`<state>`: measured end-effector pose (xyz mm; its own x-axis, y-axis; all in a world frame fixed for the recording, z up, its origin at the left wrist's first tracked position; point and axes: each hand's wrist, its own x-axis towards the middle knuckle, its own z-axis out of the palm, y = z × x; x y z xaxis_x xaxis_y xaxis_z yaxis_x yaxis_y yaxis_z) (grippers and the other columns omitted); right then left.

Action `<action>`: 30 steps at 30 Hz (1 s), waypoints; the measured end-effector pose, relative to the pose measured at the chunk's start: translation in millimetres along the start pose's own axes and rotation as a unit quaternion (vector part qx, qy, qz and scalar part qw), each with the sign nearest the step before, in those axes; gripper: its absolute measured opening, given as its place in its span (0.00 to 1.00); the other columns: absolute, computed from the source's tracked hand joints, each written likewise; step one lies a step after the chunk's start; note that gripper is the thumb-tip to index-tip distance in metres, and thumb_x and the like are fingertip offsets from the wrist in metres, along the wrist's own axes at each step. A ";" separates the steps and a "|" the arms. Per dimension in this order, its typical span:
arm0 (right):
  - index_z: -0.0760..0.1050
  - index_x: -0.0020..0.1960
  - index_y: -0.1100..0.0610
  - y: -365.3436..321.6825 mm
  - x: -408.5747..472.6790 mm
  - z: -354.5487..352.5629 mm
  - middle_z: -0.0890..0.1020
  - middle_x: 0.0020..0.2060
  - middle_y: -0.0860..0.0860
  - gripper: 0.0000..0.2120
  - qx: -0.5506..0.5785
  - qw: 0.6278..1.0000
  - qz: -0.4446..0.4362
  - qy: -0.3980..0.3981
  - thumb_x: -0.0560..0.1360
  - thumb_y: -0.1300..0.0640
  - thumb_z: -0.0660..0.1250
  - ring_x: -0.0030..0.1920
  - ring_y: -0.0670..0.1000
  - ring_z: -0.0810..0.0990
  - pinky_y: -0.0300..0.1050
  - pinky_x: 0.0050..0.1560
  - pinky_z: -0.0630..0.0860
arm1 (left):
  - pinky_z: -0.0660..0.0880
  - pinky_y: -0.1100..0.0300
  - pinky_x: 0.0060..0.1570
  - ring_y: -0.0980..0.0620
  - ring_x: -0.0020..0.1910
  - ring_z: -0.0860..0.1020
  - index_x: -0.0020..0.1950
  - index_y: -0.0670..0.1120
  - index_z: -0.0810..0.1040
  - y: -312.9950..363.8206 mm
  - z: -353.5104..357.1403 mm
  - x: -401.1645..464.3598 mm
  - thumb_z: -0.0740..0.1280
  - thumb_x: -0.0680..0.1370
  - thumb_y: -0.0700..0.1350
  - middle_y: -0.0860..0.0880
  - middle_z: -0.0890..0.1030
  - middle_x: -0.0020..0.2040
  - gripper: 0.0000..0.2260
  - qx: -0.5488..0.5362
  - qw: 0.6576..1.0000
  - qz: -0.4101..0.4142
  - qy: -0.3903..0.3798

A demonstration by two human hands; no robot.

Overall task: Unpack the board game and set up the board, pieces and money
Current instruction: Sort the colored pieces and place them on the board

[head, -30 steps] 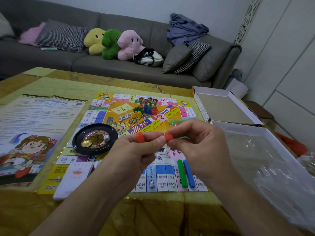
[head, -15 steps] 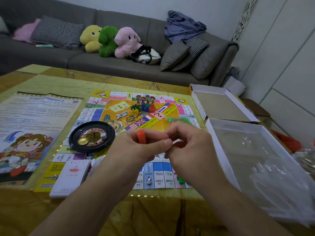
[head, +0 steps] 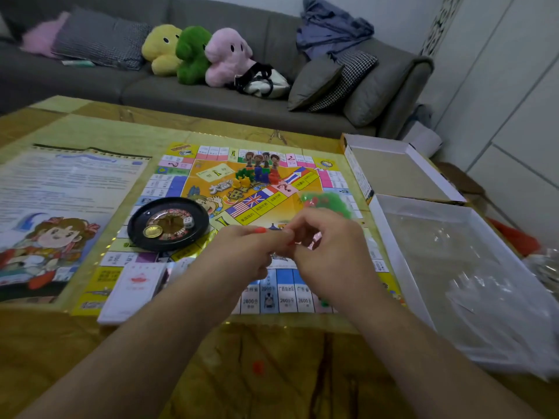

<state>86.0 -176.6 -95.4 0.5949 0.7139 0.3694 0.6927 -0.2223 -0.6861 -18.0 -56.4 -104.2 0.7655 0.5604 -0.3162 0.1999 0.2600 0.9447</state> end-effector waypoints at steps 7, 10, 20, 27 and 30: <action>0.78 0.53 0.47 -4.8 -11.0 -4.9 0.81 0.42 0.44 0.14 -0.038 0.992 0.078 -0.087 0.76 0.65 0.73 0.42 0.42 0.80 0.39 0.38 0.79 | 0.60 0.60 0.28 0.53 0.28 0.64 0.46 0.37 0.83 5.5 -16.2 4.8 0.74 0.76 0.40 0.41 0.77 0.42 0.06 -0.032 0.998 -0.015 0.060; 0.78 0.54 0.43 -23.2 -26.2 -12.8 0.82 0.44 0.42 0.08 -0.092 0.944 0.043 -0.315 0.77 0.51 0.75 0.44 0.42 0.81 0.43 0.44 0.81 | 0.61 0.59 0.29 0.52 0.29 0.63 0.43 0.39 0.83 8.8 -26.2 5.4 0.74 0.76 0.41 0.38 0.83 0.46 0.05 -0.012 0.996 -0.009 0.088; 0.75 0.51 0.46 -32.1 -62.0 10.9 0.78 0.47 0.42 0.05 -0.196 0.881 -0.064 -0.426 0.79 0.50 0.72 0.49 0.46 0.76 0.54 0.52 0.81 | 0.66 0.61 0.30 0.54 0.30 0.66 0.51 0.39 0.84 13.9 -25.5 -11.2 0.75 0.78 0.43 0.42 0.85 0.44 0.08 -0.012 1.000 0.028 0.000; 0.79 0.48 0.52 -12.8 -25.0 -29.0 0.85 0.38 0.50 0.07 0.059 0.985 0.072 -0.146 0.79 0.63 0.73 0.39 0.50 0.86 0.49 0.39 0.84 | 0.59 0.63 0.29 0.54 0.29 0.59 0.53 0.40 0.85 17.1 -21.6 -20.8 0.74 0.77 0.40 0.40 0.85 0.45 0.07 -0.125 0.988 0.064 -0.067; 0.81 0.52 0.56 -12.6 -15.8 -41.4 0.87 0.39 0.56 0.09 0.192 0.975 0.091 -0.068 0.80 0.69 0.70 0.40 0.57 0.88 0.55 0.40 0.86 | 0.55 0.62 0.29 0.52 0.31 0.55 0.50 0.42 0.87 18.4 -15.4 -20.6 0.75 0.72 0.38 0.39 0.85 0.46 0.08 -0.161 0.982 0.061 -0.077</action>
<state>84.8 -212.5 -66.6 0.6165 0.7726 0.1515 0.3619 -0.1072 -0.9260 -39.6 -51.1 -81.7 0.8601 0.4835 -0.1626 -0.0837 0.4482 0.8900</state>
